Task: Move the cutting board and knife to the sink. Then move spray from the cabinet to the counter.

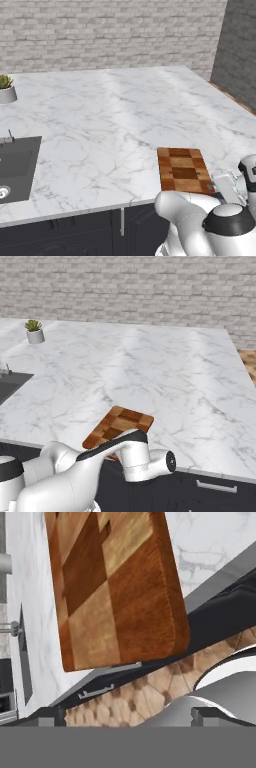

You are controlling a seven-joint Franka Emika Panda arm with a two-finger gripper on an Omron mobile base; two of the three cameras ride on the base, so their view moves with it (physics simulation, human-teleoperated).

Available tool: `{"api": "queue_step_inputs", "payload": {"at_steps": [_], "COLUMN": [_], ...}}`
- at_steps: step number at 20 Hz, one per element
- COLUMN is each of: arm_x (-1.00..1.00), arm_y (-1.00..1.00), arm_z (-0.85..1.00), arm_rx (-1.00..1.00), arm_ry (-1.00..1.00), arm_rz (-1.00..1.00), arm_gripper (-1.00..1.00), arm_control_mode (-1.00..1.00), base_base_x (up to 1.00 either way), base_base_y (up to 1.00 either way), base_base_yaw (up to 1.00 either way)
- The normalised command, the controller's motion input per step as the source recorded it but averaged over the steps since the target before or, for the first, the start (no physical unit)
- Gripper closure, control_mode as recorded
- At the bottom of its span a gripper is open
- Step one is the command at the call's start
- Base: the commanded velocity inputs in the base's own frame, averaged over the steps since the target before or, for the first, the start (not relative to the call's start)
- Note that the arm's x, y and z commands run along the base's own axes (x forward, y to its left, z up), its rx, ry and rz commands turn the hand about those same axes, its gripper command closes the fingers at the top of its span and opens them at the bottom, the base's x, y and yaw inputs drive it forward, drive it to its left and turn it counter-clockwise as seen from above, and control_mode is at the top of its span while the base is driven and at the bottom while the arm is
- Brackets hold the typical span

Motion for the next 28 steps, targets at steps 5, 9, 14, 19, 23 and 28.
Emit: {"api": "queue_step_inputs", "payload": {"at_steps": [5,9,14,19,23,28], "arm_x": [0.11,0.06,0.02,0.01,0.01,0.07], "arm_y": [-0.01,-0.1,-0.01,-0.19,-0.13,0.0], "arm_z": [-0.01,-0.08,-0.01,0.0,0.0,0.0], "arm_rx": [0.0,0.0,0.0,0.0,0.0,0.0], "arm_ry": [0.0,0.0,0.0,-0.03,-0.06,-0.03], "arm_rz": [0.0,0.0,0.0,-0.05,-0.11,-0.05], "arm_gripper": [-1.0,-1.0,-1.0,-1.0,-1.0,-1.0], "arm_control_mode": [-1.0,-1.0,-1.0,-1.0,-1.0,-1.0], "base_base_x": [0.0,0.0,0.0,0.0,0.0,0.0], "base_base_y": [0.0,0.0,0.0,0.0,0.0,0.0], "base_base_yaw": [0.0,0.0,0.0,0.0,0.0,0.0]}}
